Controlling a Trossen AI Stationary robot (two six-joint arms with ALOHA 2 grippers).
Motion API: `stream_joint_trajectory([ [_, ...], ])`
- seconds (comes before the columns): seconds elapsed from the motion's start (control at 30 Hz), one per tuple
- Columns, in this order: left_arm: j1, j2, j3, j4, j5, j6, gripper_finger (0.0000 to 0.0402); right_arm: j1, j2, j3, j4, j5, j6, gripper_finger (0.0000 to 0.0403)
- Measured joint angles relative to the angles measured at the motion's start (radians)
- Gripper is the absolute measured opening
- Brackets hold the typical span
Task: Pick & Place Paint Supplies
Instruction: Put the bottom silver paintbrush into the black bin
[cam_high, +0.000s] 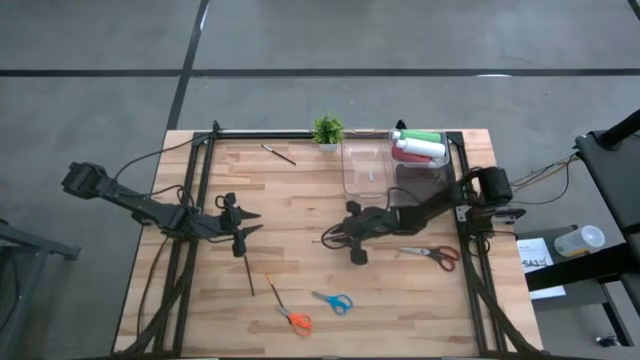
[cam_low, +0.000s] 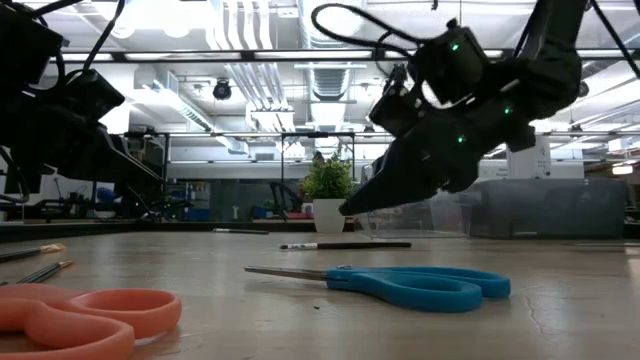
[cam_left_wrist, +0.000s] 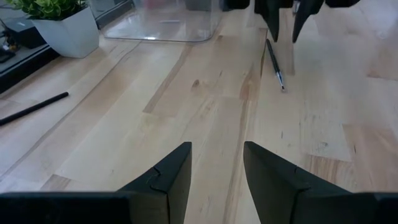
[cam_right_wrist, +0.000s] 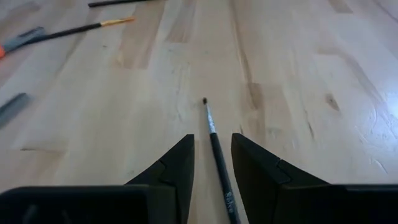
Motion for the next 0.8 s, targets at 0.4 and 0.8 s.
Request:
stream_joint_trajectory([
  [0.4, 0.0, 0.0, 0.0, -0.024, 0.0, 0.0, 0.0155, -0.02, 0.103, 0.044, -0.003, -0.033, -0.037, 0.0104],
  [0.8, 0.0, 0.0, 0.0, -0.038, 0.0, 0.0, 0.0155, -0.026, 0.159, 0.054, 0.013, -0.048, -0.048, 0.0103],
])
